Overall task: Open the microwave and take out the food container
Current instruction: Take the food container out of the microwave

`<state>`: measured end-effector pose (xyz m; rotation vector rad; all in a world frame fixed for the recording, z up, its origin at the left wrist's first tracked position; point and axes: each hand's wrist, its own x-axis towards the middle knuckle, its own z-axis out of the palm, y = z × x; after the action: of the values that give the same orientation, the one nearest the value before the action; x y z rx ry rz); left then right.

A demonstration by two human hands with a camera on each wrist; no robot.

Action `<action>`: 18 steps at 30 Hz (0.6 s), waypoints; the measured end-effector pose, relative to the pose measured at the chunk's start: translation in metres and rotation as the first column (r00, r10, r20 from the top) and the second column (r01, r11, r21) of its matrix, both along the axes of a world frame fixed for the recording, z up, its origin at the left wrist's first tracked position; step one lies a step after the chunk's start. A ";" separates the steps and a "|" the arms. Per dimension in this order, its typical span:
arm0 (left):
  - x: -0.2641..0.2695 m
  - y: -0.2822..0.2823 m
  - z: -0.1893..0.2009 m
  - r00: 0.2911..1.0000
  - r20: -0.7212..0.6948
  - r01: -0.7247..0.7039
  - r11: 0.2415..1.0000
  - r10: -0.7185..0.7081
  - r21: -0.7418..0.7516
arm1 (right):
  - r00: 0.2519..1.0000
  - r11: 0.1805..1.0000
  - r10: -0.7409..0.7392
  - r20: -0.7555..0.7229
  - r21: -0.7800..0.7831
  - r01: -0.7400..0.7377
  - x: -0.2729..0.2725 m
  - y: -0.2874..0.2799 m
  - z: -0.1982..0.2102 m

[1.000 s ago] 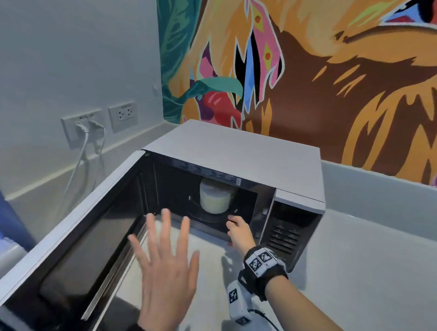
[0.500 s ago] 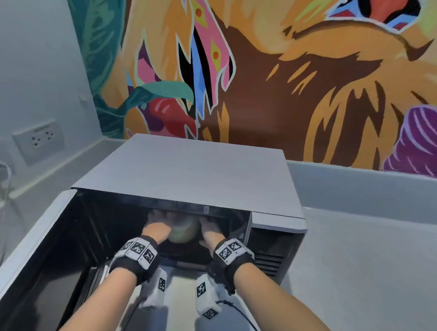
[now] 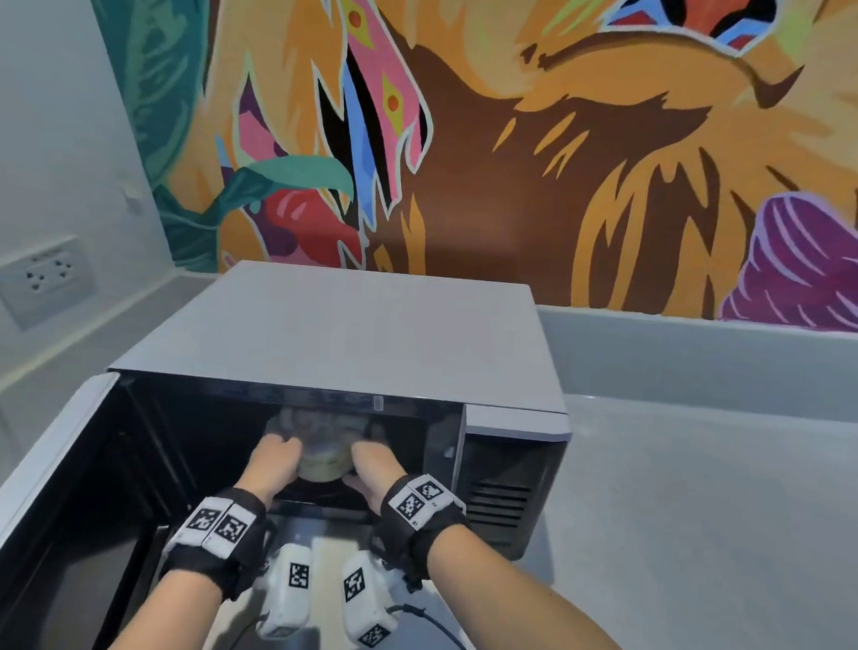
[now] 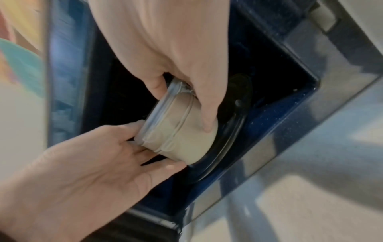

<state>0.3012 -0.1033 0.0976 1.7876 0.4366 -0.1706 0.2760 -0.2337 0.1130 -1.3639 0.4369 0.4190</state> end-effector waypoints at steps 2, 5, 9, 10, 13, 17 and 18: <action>-0.020 0.001 0.000 0.998 0.060 -0.007 0.999 0.010 -0.048 | 0.998 1.000 0.019 0.061 -0.023 -0.018 -0.019 -0.002 0.003; -0.079 -0.007 0.000 0.991 0.132 0.030 0.999 -0.028 -0.013 | 0.995 0.999 0.036 0.095 -0.004 -0.036 -0.059 -0.011 -0.003; -0.169 -0.037 -0.005 0.984 0.170 0.049 0.999 -0.045 -0.017 | 0.994 0.996 0.076 0.080 0.048 -0.080 -0.130 -0.038 -0.023; -0.186 -0.046 -0.014 0.987 0.152 0.062 0.997 -0.055 -0.042 | 0.995 0.997 0.072 0.068 0.036 -0.075 -0.148 -0.048 -0.031; -0.222 -0.074 -0.053 0.986 0.111 0.129 0.992 -0.128 -0.001 | 0.999 0.999 0.037 0.023 0.027 -0.037 -0.200 -0.079 -0.052; -0.255 -0.131 -0.099 0.968 0.045 0.242 0.968 -0.245 0.058 | 0.995 0.995 -0.096 0.005 0.036 0.095 -0.262 -0.137 -0.061; -0.267 -0.152 -0.091 0.959 0.060 0.274 0.961 -0.276 0.048 | 0.992 0.992 -0.123 0.017 0.028 0.122 -0.274 -0.154 -0.060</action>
<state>0.0343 -0.2556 0.0063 1.8824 0.1424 -0.2980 0.0017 -0.3878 0.0527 -1.3065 0.4957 0.3099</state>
